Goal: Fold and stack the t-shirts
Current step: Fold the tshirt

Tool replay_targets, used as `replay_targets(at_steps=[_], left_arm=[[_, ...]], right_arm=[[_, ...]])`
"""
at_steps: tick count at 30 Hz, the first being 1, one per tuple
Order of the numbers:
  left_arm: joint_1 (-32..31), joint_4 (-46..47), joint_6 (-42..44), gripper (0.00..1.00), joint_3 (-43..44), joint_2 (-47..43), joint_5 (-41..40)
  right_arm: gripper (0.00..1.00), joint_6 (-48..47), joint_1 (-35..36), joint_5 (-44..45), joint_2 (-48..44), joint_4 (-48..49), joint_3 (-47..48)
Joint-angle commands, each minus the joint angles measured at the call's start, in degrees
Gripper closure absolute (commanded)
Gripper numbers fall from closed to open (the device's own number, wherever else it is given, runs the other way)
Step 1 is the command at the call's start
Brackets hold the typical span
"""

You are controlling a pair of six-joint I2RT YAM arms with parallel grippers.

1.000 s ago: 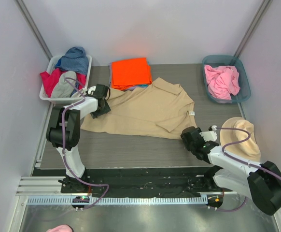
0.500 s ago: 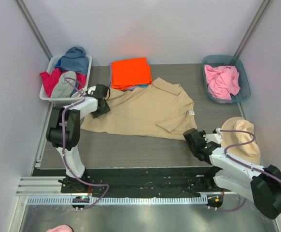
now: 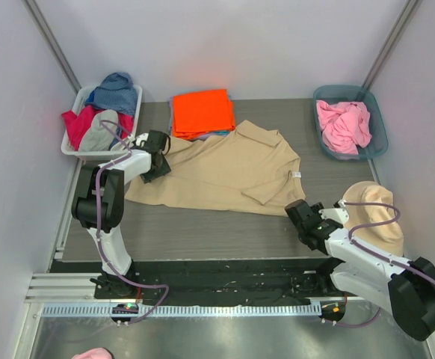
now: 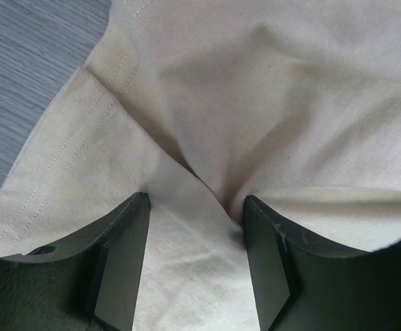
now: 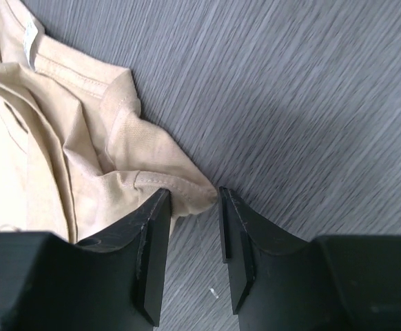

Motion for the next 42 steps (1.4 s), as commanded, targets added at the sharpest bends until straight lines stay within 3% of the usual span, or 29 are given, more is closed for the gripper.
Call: replay_targets(at_steps=[1,12,20,26,32,35,42], left_arm=[[0.71,-1.40,-0.03,0.41,-1.58,2.18,2.07],[0.71,-1.31,0.06,0.41,-1.50,2.27,1.90],[0.71,-1.22,0.14,0.34,-1.76,1.04,1.55],[0.71,-1.22,0.14,0.22,-1.41,-4.31,1.90],[0.54,-2.89,0.67,0.11,0.09,-9.85,2.60],[0.36,-2.81,0.50,0.06,-1.32,-12.84,2.86],[-1.66,0.27,-0.03,0.05,-8.87,-17.15,3.04]], right_arm=[[0.59,-1.03,-1.25,5.93,-1.06,-2.84,0.70],[0.59,-7.79,-4.85,8.56,-3.87,-4.77,4.47],[0.54,-20.34,-4.94,8.75,-5.02,-6.09,13.60],[0.51,-29.14,-4.94,1.20,-4.14,-4.95,18.79],[0.50,-37.67,-4.94,-12.51,-2.04,0.50,19.85],[0.48,-40.92,-4.85,-16.28,3.49,-0.55,22.75],[0.47,-49.01,-4.85,-25.18,18.35,-0.64,28.47]])
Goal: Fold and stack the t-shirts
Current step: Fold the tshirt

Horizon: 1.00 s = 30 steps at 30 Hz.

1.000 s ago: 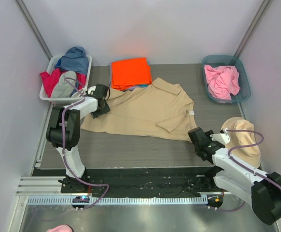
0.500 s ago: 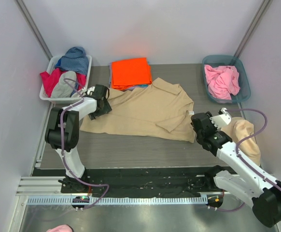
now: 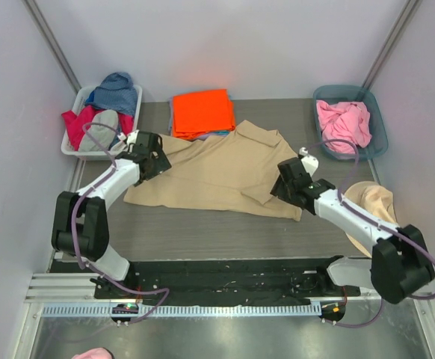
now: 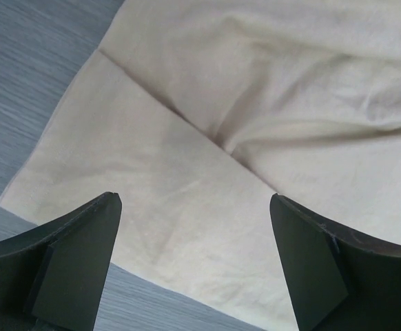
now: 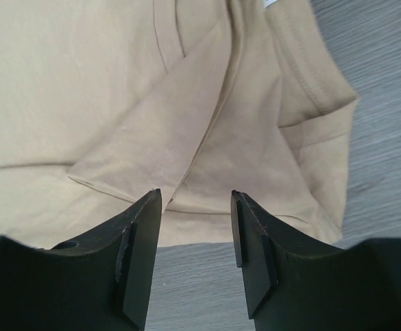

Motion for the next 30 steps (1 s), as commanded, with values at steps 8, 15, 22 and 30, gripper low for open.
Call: replay_targets(at_steps=[8,15,22,30], left_arm=[[-2.50,2.50,-1.33,0.07,-5.59,1.64,-0.33],[-2.59,2.94,-1.15,0.07,-6.29,1.72,-0.07],[-2.59,2.86,-0.98,0.08,-6.56,1.46,-0.15],[-2.67,2.94,-0.71,0.08,-6.64,1.64,0.02]], right_arm=[[0.47,-7.67,-0.11,-8.98,9.52,1.22,3.45],[0.48,-6.44,-0.11,-10.12,8.90,4.02,1.95],[0.51,-5.12,-0.02,-12.49,11.27,7.72,0.72],[0.58,-4.60,-0.02,-13.28,14.35,10.62,0.46]])
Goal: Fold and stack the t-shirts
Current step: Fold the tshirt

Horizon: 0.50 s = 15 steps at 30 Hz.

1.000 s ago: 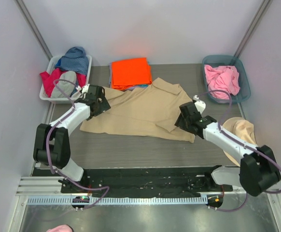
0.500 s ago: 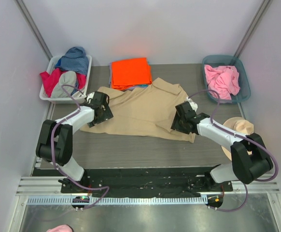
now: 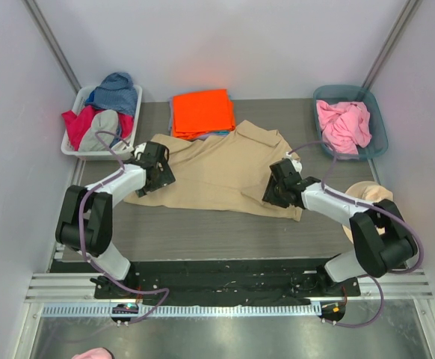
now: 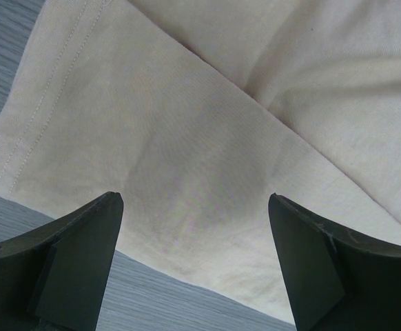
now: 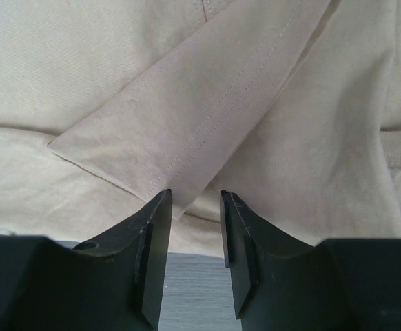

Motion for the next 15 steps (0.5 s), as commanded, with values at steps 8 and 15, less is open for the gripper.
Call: replay_targets(at_steps=[8,15], left_arm=[[-0.12,2.16,-0.21,0.09,-0.22,-0.46,-0.24],[-0.12,2.07,-0.12,0.09,-0.22,-0.46,-0.24]], right_arm=[[0.63,0.91,-0.02,-0.30,2.45,4.42,0.35],[0.64,0.65,-0.02,-0.21,3.24,4.86,0.70]])
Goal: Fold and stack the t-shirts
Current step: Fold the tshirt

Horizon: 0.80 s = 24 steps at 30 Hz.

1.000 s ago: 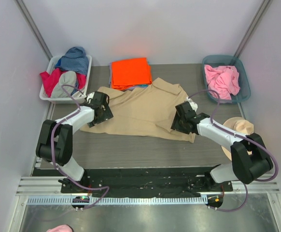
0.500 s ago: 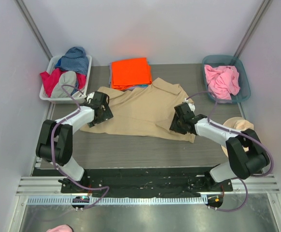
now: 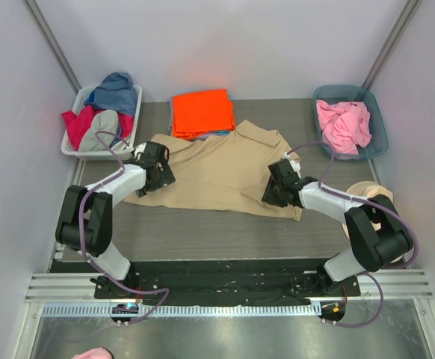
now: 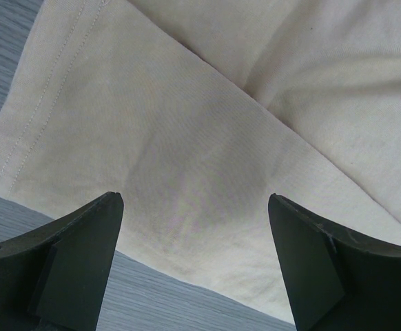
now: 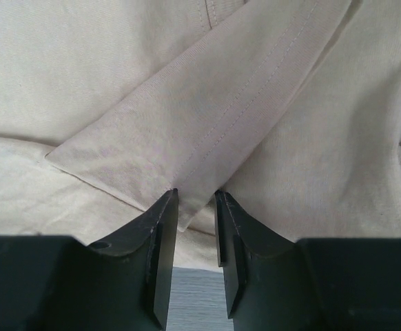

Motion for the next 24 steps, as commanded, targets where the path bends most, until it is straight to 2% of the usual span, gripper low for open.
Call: replay_targets(at_steps=[1,3,6,10,12,13,24], left_arm=[[-0.12,2.16,-0.12,0.09,-0.20,-0.46,-0.35],[-0.12,2.07,-0.03,0.09,-0.20,-0.37,-0.35],[-0.12,1.98,0.05,0.09,-0.02,-0.37,-0.35],[-0.12,1.98,0.05,0.09,-0.02,-0.29,-0.26],[-0.12,1.89,0.05,0.09,0.07,-0.20,-0.26],[-0.20,1.98,0.05,0.09,-0.11,-0.20,-0.26],[-0.12,1.89,0.14,0.09,-0.02,-0.11,-0.17]], right_arm=[[0.65,0.17,-0.02,0.27,0.48,2.06,0.70],[0.66,0.08,-0.11,0.44,0.75,2.15,0.88],[0.73,0.17,-0.02,0.44,1.10,2.59,0.96],[0.91,0.26,-0.11,0.71,1.28,2.85,1.14],[0.94,0.17,-0.02,0.97,1.10,2.85,1.32],[0.98,0.17,-0.02,0.88,0.93,2.94,1.40],[0.99,0.43,-0.11,0.62,0.74,4.26,5.61]])
